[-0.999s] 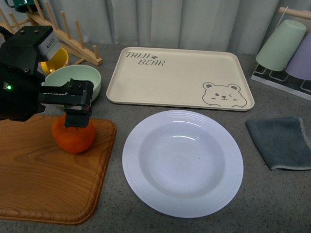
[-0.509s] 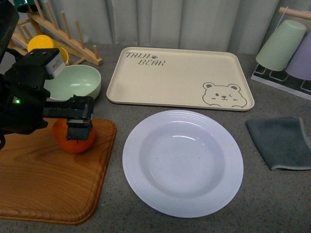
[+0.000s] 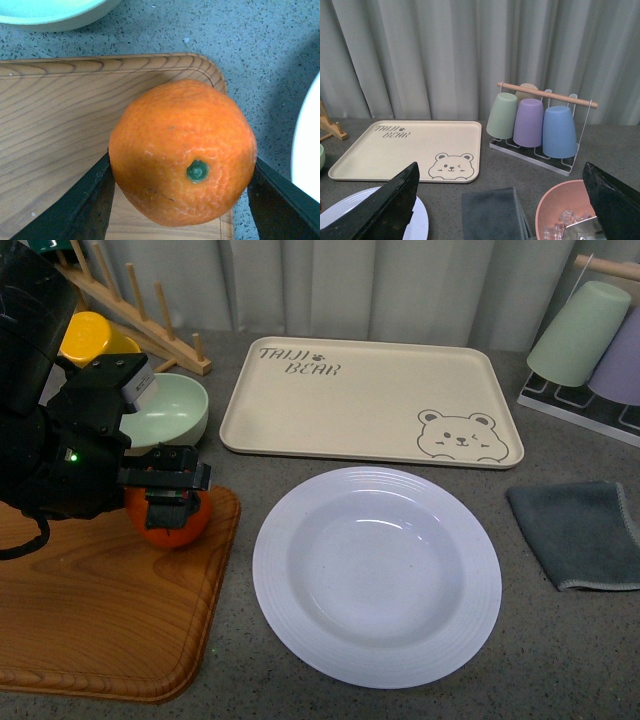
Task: Place orange and plate with both arms
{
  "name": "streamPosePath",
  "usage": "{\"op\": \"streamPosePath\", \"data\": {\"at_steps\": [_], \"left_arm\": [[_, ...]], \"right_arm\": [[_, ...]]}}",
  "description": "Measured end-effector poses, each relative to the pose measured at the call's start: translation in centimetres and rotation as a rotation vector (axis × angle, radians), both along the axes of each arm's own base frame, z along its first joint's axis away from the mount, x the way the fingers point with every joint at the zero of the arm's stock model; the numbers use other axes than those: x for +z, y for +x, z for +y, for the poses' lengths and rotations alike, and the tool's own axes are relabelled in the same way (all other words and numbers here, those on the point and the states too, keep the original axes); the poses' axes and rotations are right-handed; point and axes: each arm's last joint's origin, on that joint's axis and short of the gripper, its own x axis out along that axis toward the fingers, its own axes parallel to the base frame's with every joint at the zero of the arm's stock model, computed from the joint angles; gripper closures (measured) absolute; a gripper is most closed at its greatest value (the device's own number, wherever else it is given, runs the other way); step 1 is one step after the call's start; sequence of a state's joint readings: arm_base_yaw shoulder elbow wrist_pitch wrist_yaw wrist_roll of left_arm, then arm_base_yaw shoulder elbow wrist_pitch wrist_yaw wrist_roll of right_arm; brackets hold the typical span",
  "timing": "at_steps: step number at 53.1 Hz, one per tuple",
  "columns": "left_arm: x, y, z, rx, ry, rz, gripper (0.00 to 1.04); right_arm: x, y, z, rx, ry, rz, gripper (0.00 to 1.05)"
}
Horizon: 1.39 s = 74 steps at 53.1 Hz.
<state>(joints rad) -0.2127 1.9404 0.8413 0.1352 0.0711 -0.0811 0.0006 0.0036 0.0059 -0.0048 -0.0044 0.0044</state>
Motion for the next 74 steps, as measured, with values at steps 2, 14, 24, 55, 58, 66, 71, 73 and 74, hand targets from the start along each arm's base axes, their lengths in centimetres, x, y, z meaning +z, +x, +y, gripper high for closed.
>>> {"op": "streamPosePath", "data": {"at_steps": [2, 14, 24, 55, 58, 66, 71, 73, 74], "left_arm": [[0.3, -0.1, 0.0, 0.003, -0.003, -0.003, 0.38], [5.0, -2.7, -3.0, -0.037, -0.093, -0.093, 0.39], [3.3, -5.1, -9.0, -0.101, -0.134, -0.048, 0.39], [-0.8, -4.0, -15.0, -0.1, -0.106, 0.013, 0.39], [-0.9, -3.9, -15.0, -0.099, -0.106, 0.014, 0.39], [-0.7, -3.7, -14.7, -0.097, -0.103, -0.003, 0.16], [-0.1, -3.5, -14.3, -0.086, -0.103, -0.028, 0.05], [0.4, -3.4, -14.0, -0.078, -0.104, -0.038, 0.05], [0.5, -3.4, -13.9, -0.075, -0.105, -0.041, 0.06]], "right_arm": [[0.0, 0.0, 0.0, 0.0, 0.0, 0.0, 0.09], [0.0, 0.0, 0.0, 0.0, 0.0, 0.0, 0.09], [0.0, 0.0, 0.0, 0.0, 0.0, 0.0, 0.09], [0.0, 0.0, 0.0, 0.0, 0.0, 0.0, 0.09], [0.0, 0.0, 0.0, -0.001, 0.0, 0.0, 0.09], [0.0, 0.0, 0.0, 0.0, 0.0, 0.0, 0.09], [0.0, 0.0, 0.0, 0.0, 0.0, 0.0, 0.09], [0.0, 0.0, 0.0, 0.0, 0.0, 0.0, 0.09], [0.0, 0.0, 0.0, 0.0, 0.0, 0.0, 0.09]]}}
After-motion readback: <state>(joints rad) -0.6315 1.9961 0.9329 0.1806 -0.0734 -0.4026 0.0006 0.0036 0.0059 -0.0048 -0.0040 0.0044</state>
